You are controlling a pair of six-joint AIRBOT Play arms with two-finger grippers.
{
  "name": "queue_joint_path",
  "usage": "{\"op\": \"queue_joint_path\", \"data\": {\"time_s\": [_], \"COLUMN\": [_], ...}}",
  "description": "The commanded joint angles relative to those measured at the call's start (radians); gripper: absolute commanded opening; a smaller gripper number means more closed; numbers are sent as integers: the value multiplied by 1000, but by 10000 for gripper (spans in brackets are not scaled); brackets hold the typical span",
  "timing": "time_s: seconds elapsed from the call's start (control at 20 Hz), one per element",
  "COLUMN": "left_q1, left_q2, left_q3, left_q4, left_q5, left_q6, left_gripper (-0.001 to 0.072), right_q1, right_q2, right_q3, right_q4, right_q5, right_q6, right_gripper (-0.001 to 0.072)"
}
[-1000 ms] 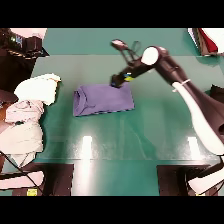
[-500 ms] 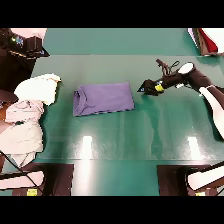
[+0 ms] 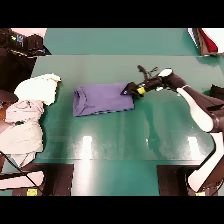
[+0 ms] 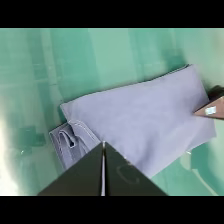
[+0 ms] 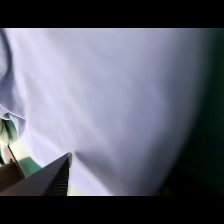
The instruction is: Fold the shirts.
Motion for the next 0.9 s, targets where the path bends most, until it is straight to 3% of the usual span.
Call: {"op": "queue_joint_path", "data": {"time_s": [0.0, 0.1, 0.25, 0.45, 0.65, 0.85], "left_q1": [1, 1, -10, -116, -262, -385], "left_q2": [0, 0, 0, 0, 0, 0], "left_q3": [0, 0, 0, -2, -2, -2], "left_q4": [-3, -3, -7, -6, -6, -6], "left_q5": [-7, -10, -38, -59, -13, 103], "left_q6": [0, -1, -2, -1, -2, -2], "left_gripper": [24, 24, 24, 24, 24, 24], "right_q1": [84, 101, 72, -93, -416, -776], "right_q2": [-61, -61, -11, 197, 468, 620], "right_q3": [107, 131, 113, -66, -275, -359], "right_q4": [15, 12, 10, 10, -11, -176], "right_q5": [26, 32, 5, -90, -140, -154], "right_q6": [-10, -55, -10, 7, 7, 12], "right_gripper": [333, 20, 14, 13, 14, 13]}}
